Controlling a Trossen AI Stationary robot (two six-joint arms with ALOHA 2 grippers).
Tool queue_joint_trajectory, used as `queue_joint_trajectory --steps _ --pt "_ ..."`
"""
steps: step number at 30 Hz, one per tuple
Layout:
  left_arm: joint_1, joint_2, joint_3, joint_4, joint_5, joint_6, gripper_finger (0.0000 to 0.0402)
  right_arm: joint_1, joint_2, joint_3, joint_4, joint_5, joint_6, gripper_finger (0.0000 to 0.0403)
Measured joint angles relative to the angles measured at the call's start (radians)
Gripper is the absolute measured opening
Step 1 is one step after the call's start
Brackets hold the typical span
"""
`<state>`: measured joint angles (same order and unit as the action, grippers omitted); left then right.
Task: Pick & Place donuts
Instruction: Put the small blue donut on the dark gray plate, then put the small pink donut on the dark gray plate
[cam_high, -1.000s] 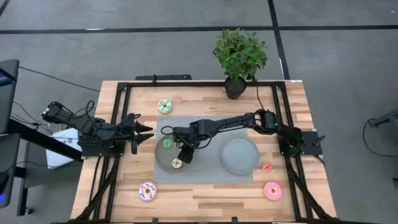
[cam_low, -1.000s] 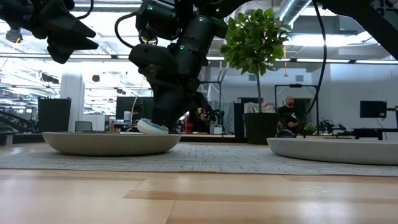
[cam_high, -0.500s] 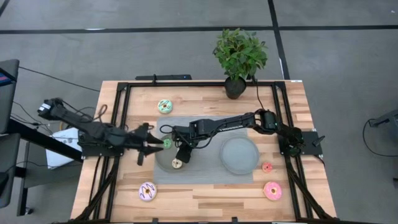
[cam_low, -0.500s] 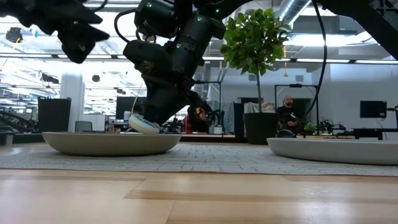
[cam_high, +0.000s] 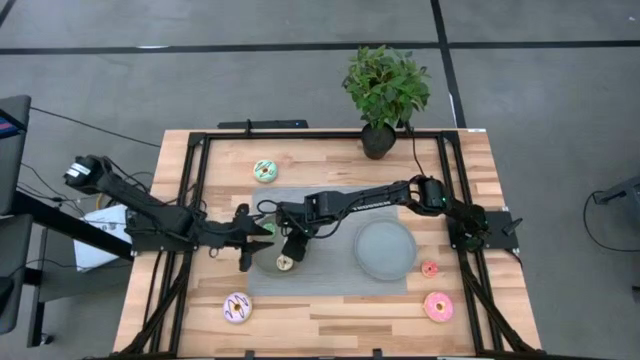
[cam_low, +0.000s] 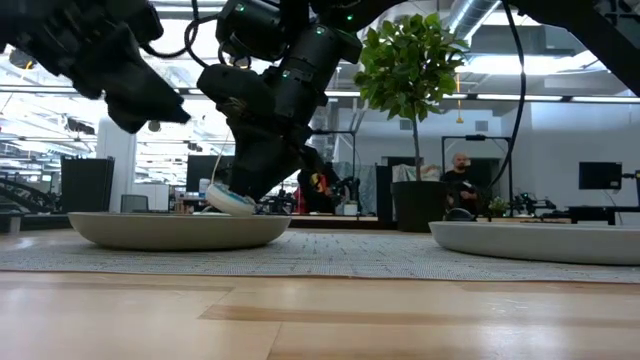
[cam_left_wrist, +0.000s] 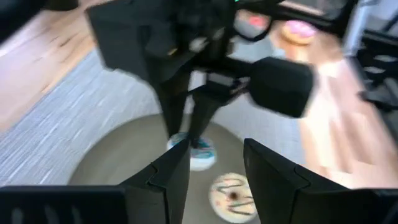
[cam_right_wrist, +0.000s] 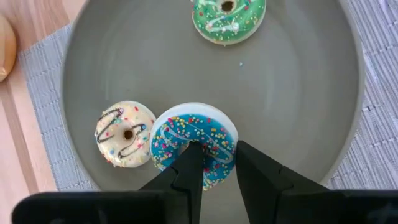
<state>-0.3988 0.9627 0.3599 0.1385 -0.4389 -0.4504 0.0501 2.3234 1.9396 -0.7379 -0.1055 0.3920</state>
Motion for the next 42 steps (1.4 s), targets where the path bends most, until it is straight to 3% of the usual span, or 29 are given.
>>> queue_joint_trajectory --steps 4,18,26,42 --pt "0.000 0.074 0.000 0.029 -0.070 -0.056 0.0142 0.000 0.000 0.000 0.027 -0.001 0.001 0.0082" --pt "0.000 0.248 0.000 0.084 -0.157 -0.247 0.0142 0.002 0.000 0.000 0.051 -0.004 0.066 0.0082" --pt "0.000 0.342 0.001 0.198 -0.176 -0.254 0.0142 0.002 0.001 0.000 0.119 -0.047 0.133 0.0082" --pt "0.001 0.398 0.002 0.181 -0.171 -0.248 0.0142 0.000 0.002 0.000 0.084 -0.052 0.135 0.0081"
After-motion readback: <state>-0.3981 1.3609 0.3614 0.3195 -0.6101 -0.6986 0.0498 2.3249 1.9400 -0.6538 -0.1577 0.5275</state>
